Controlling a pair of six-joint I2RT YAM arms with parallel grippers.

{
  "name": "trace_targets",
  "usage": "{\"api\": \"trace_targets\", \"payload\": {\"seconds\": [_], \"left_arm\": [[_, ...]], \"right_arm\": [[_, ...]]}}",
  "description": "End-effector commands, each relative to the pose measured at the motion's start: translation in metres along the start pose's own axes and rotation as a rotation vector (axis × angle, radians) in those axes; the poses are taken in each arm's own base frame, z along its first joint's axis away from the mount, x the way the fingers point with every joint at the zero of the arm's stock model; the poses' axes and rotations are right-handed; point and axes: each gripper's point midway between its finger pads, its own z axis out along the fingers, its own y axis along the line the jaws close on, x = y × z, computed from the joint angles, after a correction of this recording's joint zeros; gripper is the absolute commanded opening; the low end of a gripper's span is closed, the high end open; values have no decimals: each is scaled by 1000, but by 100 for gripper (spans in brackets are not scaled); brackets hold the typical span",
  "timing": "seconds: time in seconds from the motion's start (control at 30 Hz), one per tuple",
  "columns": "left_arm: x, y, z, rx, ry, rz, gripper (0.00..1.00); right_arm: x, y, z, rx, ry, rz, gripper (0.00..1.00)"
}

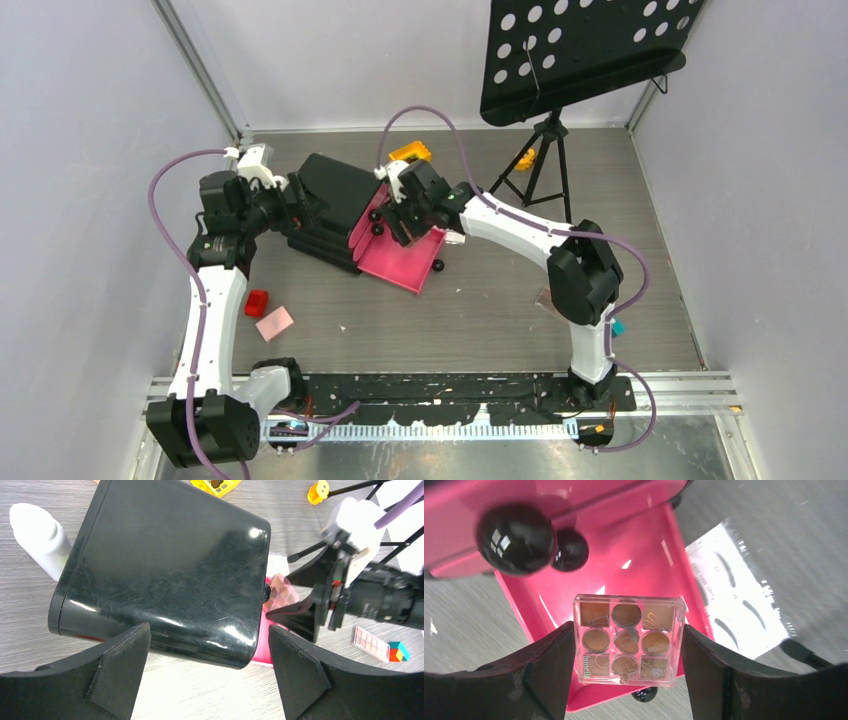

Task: Organize the makeup
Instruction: Place the makeup tool in the drawer.

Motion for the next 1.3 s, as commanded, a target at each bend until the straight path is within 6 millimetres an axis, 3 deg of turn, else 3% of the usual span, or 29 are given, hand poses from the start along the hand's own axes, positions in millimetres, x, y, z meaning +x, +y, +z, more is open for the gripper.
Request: {"api": "trace_targets", "payload": {"seconds": [0.0, 0.3, 0.57, 0.67, 0.73, 0.83, 1.1, 1.27], "left_arm": [[-19, -8, -6, 17, -70, 34, 90], [-19, -8, -6, 18, -70, 34, 90], [-18, -7, -6, 15, -67, 35, 90], [-18, -8, -6, 16, -65, 34, 90], [-18, -8, -5, 19, -66, 34, 90], [-18, -8, -5, 21, -63, 31, 90], [-18, -8, -5, 21, -64, 33, 90], [-18, -8, -5, 21, -65, 33, 90]], "right_arm": [[-14, 16, 1, -136, -116, -85, 44], [1, 20, 29, -176, -137, -176, 45], [26, 14, 46, -163, -35, -234, 48], [31, 10, 44, -141, -23, -240, 53], [32, 9, 42, -138, -26, -240, 66], [27, 11, 36, -145, -48, -226, 76], [5, 22, 17, -197, -118, -185, 88], [-3, 14, 8, -151, -144, -129, 89]]}}
